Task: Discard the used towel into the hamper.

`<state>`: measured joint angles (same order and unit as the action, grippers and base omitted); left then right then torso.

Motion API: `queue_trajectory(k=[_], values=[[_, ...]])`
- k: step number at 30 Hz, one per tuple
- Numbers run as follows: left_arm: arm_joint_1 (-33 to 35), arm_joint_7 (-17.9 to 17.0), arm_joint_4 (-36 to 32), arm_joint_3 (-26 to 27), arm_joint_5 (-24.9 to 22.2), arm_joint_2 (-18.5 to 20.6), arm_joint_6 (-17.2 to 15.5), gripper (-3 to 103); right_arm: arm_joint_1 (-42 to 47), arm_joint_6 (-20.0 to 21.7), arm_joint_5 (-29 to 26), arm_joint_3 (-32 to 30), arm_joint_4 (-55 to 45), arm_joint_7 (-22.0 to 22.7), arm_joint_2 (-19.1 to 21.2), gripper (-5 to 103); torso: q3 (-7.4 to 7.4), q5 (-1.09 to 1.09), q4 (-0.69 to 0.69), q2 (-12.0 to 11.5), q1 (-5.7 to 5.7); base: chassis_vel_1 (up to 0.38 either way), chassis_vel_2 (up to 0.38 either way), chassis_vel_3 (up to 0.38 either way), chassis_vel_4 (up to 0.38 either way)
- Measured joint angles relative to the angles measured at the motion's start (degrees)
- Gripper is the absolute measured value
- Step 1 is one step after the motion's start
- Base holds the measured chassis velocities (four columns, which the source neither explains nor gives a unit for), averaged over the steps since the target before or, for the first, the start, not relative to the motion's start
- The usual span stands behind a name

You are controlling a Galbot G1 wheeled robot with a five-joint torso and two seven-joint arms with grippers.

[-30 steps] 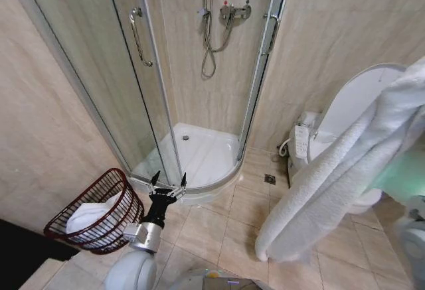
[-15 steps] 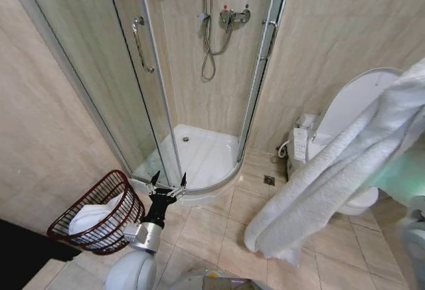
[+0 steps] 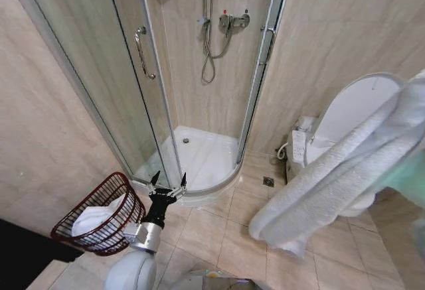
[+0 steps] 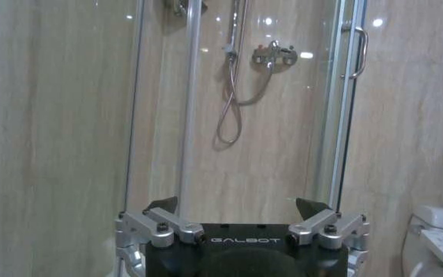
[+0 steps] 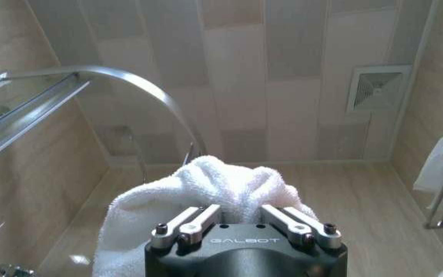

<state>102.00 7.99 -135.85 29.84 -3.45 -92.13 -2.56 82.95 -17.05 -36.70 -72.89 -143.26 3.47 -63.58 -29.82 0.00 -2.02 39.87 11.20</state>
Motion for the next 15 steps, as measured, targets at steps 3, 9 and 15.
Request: queue_trajectory(k=[3, 9, 15], values=[[0.0, 0.0, 0.0, 0.0, 0.0, 0.0, 0.0, 100, 0.0, 0.0, 0.1, 0.2, 0.0, -0.1, 0.1, 9, -0.37, 0.00, 0.00, 0.6, 0.29, 0.000, 0.000, 0.000, 0.000], [0.0, 0.0, 0.0, 0.0, 0.0, 0.0, 0.0, 100, 0.0, 0.3, 0.2, 0.0, 0.0, -0.2, -0.1, 9, -1.33, 0.00, 0.00, 2.3, 0.96, 0.000, 0.000, 0.000, 0.000], [0.0, 0.0, 0.0, 0.0, 0.0, 0.0, 0.0, 100, -0.5, -0.3, 0.2, -0.2, 0.0, -0.3, 0.2, 9, -2.21, 0.00, -0.01, 3.8, 1.58, 0.000, 0.000, 0.000, 0.000]])
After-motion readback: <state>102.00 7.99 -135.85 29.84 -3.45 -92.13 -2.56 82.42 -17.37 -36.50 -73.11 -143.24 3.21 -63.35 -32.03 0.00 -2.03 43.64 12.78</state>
